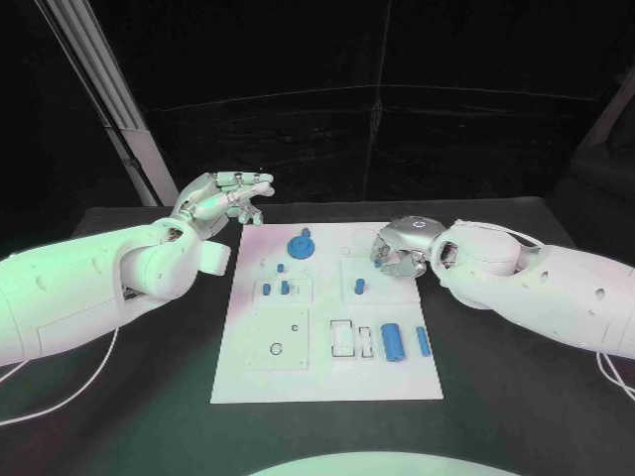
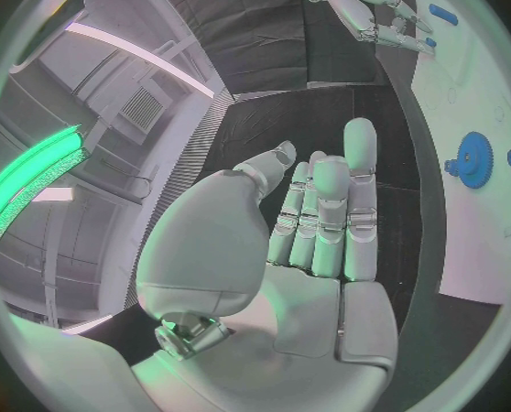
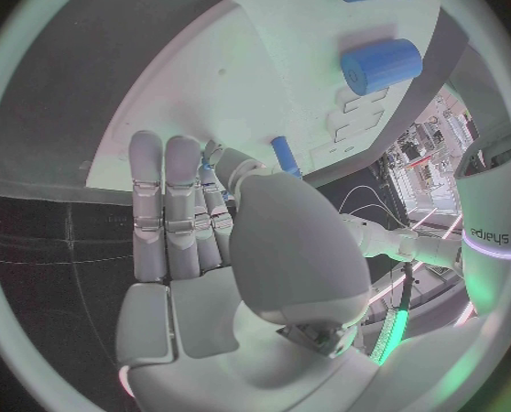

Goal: Assemble the parts on the task board

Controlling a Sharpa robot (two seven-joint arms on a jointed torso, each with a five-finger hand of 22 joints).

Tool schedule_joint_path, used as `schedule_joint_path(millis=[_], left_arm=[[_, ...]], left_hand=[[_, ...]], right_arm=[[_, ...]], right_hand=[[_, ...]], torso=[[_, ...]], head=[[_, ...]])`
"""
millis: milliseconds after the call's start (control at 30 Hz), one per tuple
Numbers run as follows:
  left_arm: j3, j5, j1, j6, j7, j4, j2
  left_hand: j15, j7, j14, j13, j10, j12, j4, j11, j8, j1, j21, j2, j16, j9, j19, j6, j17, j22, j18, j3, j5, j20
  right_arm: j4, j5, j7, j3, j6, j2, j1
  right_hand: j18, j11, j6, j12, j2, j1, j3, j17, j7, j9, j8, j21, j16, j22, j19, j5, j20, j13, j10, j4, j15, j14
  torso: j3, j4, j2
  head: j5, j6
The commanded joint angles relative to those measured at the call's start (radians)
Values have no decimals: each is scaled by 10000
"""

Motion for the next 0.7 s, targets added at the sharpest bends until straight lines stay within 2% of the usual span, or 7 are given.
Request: schedule_joint_path(millis=[33,400,700], left_arm=[[7,141,13,-86,298,17,-4],[7,142,13,-78,291,-10,-1],[7,142,13,-74,267,-12,7]], left_hand=[[8,16,-66,14,-68,45,-14,-13,58,-21,-62,106,-47,18,-89,73,-28,-15,132,-47,59,-6],[6,15,-72,16,-68,57,-16,-15,65,-21,-68,105,-55,19,-88,76,-49,-20,132,-54,58,-7],[5,14,-77,18,-67,68,-17,-16,70,-20,-74,106,-61,20,-87,77,-63,-25,132,-61,57,-9]], right_arm=[[-37,-89,122,-5,220,63,5],[-78,-2,202,-11,313,146,-8],[-150,42,121,-12,720,218,-10]], right_hand=[[-109,19,2,-78,-15,-163,179,83,90,-17,-62,124,159,130,93,-25,18,-11,-36,-8,64,108],[-198,-4,155,-45,-27,-333,689,453,85,8,-18,620,775,764,306,-29,30,1,136,-68,58,168],[-395,-218,852,179,89,-482,996,1275,-116,112,229,1553,1927,2032,830,-33,-68,49,820,-166,-85,354]], torso=[[0,-3,-4],[4,-11,-9],[-3,-5,-6]], head=[[-4,-11],[11,-39],[-3,-60]])
